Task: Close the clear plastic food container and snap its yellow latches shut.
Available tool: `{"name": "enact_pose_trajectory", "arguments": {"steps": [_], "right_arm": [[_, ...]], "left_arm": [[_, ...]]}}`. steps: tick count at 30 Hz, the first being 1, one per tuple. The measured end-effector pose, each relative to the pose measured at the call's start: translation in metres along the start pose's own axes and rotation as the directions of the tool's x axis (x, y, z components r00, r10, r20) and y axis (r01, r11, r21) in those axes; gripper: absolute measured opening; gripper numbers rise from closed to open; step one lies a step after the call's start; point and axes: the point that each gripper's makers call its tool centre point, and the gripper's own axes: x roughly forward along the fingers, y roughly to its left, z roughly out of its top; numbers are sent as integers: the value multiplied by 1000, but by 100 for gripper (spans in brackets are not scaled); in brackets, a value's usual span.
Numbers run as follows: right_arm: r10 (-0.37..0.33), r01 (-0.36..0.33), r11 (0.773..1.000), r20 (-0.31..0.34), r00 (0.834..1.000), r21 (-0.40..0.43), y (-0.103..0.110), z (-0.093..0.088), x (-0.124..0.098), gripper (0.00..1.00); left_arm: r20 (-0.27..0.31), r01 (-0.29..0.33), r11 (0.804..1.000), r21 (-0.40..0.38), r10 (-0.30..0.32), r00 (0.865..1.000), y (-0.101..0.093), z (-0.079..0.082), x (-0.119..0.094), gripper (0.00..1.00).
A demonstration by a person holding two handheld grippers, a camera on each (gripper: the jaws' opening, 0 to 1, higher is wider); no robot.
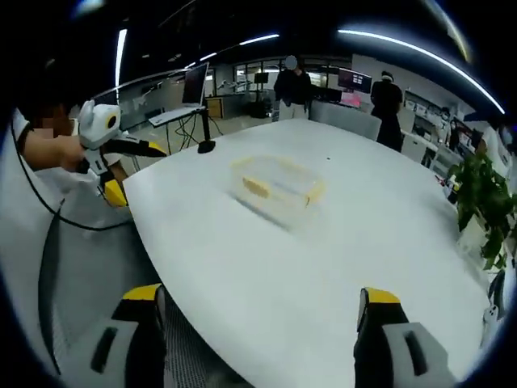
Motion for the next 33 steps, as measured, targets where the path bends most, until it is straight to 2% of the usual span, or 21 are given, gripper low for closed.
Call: {"name": "enact_pose_trajectory", "arguments": {"steps": [8, 33], "right_arm": [[-6, 5, 999, 24, 1000, 34, 2, 0, -1, 99], [8, -9, 1000, 23, 1000, 18, 6, -3, -3, 99]], "left_arm": [[-9, -12, 1000, -9, 12, 1000, 2, -6, -2, 99], [-2, -1, 1000, -3, 1, 1000, -9, -5, -2, 99]]}}
